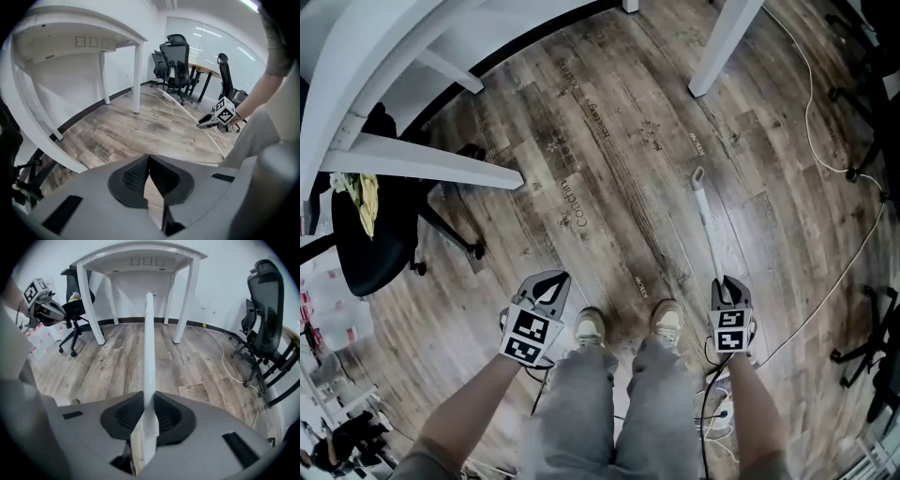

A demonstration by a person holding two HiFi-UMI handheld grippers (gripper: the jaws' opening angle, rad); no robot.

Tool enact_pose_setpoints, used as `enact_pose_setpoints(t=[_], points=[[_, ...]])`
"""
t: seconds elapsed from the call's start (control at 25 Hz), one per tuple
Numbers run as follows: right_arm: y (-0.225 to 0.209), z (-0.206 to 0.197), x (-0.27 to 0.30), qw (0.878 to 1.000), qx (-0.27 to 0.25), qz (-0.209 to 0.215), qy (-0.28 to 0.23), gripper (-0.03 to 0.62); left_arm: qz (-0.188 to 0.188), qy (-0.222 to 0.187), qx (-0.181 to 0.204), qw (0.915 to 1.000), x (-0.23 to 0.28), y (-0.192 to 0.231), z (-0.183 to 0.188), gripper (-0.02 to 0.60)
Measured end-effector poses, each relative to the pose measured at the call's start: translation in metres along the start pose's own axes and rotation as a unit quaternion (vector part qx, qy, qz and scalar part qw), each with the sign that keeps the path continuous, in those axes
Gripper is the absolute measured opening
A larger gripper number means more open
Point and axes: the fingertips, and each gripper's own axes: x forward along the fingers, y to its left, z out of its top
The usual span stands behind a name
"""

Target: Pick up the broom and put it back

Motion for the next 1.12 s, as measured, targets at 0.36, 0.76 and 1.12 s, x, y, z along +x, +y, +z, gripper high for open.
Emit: enact_pose_setpoints(t=[0.36,0.76,1.12], points=[[-0.002,0.059,-0.146,0.997,0.008,-0.011,-0.075,0.091,0.012,-0.006,-0.020,0.9997,-0.113,-0.025,0.047,0.018],[0.012,0.169,-0.241,0.984,-0.009,0.025,-0.178,0.091,0.014,-0.037,-0.092,0.9949,-0.205,-0.050,0.106,0.018],[0.016,0.320,-0.325,0.952,-0.035,0.031,-0.301,0.091,0.066,-0.093,-0.122,0.9860,-0.289,-0.017,0.181,0.018]])
